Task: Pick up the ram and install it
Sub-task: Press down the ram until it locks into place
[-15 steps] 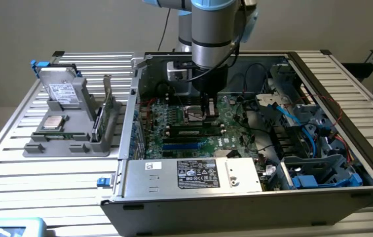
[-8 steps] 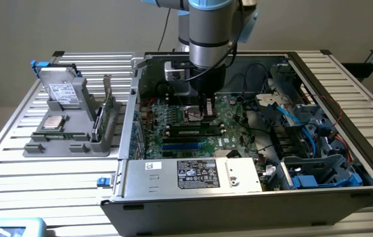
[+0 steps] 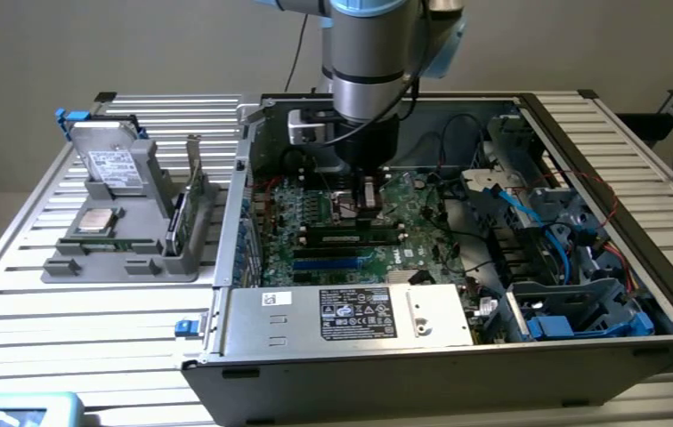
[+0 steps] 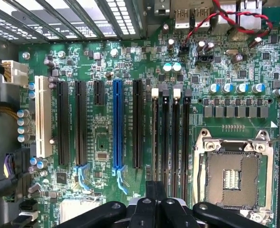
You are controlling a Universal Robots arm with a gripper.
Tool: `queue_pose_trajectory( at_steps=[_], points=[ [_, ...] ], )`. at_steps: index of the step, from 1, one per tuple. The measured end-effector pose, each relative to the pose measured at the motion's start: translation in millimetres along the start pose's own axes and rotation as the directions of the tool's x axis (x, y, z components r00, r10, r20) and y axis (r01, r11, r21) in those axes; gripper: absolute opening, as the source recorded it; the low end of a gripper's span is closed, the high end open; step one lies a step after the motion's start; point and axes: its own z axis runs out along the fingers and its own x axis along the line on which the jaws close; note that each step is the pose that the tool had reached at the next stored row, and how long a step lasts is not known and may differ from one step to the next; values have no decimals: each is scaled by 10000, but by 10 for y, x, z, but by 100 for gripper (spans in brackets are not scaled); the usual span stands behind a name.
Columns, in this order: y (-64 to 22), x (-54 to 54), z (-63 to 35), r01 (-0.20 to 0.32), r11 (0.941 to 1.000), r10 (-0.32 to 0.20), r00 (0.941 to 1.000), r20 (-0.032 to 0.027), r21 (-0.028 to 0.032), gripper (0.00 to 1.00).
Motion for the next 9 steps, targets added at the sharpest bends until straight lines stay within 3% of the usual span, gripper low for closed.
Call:
queue_pose_trajectory(
  at_steps=[4, 9],
  points=[
    [37, 1, -2, -5, 10000, 5, 10000, -1, -22, 11],
    [88, 2, -4, -15, 9999, 15, 10000, -3, -117, 11]
  ],
)
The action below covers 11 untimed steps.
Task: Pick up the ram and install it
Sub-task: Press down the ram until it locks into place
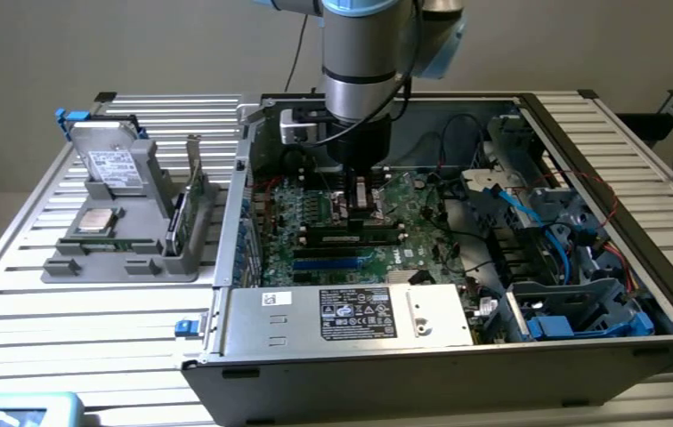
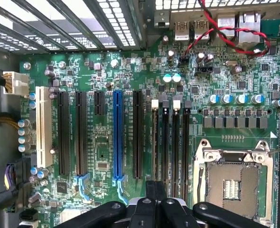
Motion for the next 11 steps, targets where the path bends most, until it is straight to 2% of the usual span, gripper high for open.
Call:
queue_pose_trajectory(
  at_steps=[6, 8, 11],
  points=[
    [24, 1, -1, 25, 9995, -25, 10000, -6, -318, 11],
    [25, 1, -2, 21, 9994, -21, 10000, -7, -347, 11],
    [37, 0, -1, 3, 9994, -4, 10000, -5, -358, 11]
  ],
)
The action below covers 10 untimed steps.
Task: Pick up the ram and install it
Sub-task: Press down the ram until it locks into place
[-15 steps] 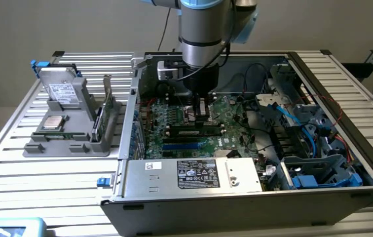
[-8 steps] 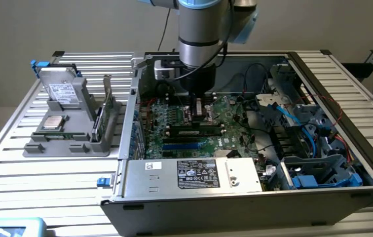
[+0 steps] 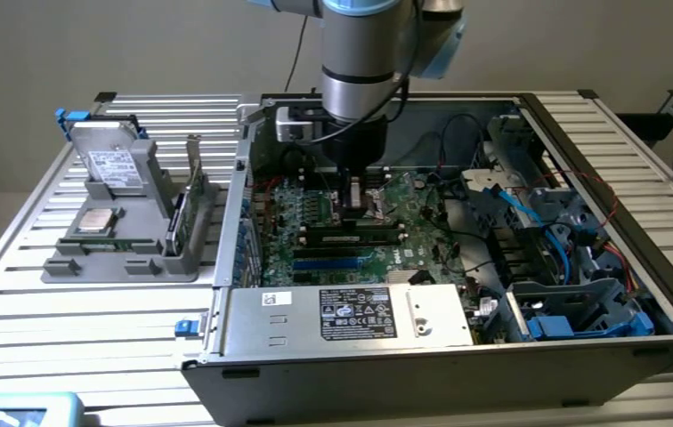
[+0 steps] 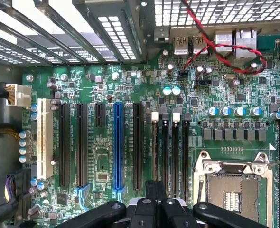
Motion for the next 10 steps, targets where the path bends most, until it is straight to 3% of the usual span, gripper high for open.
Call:
queue_pose_trajectory(
  at_steps=[10],
  points=[
    [57, -19, 2, -111, 9999, 111, 9999, -39, -15, 11]
  ],
)
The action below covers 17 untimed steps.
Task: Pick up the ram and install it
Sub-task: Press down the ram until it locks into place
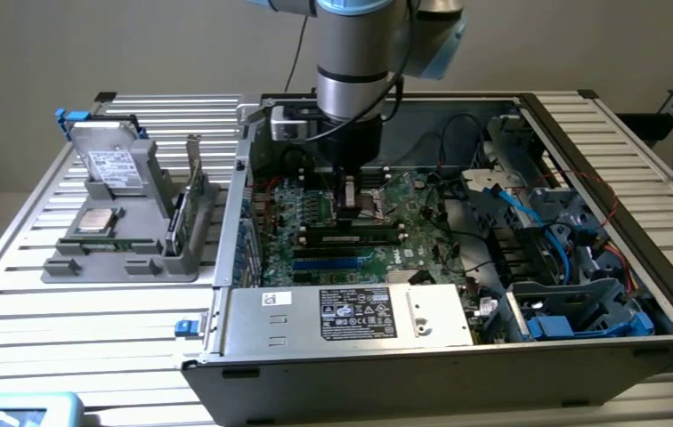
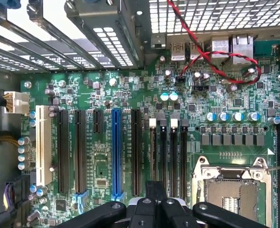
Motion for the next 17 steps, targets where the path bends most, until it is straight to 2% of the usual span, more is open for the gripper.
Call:
queue_pose_trajectory(
  at_steps=[4, 17],
  points=[
    [5, 0, 3, -16, 10000, 17, 10000, -93, 26, 11],
    [28, -27, 27, -281, 9996, 281, 9996, -91, 1, 11]
  ],
)
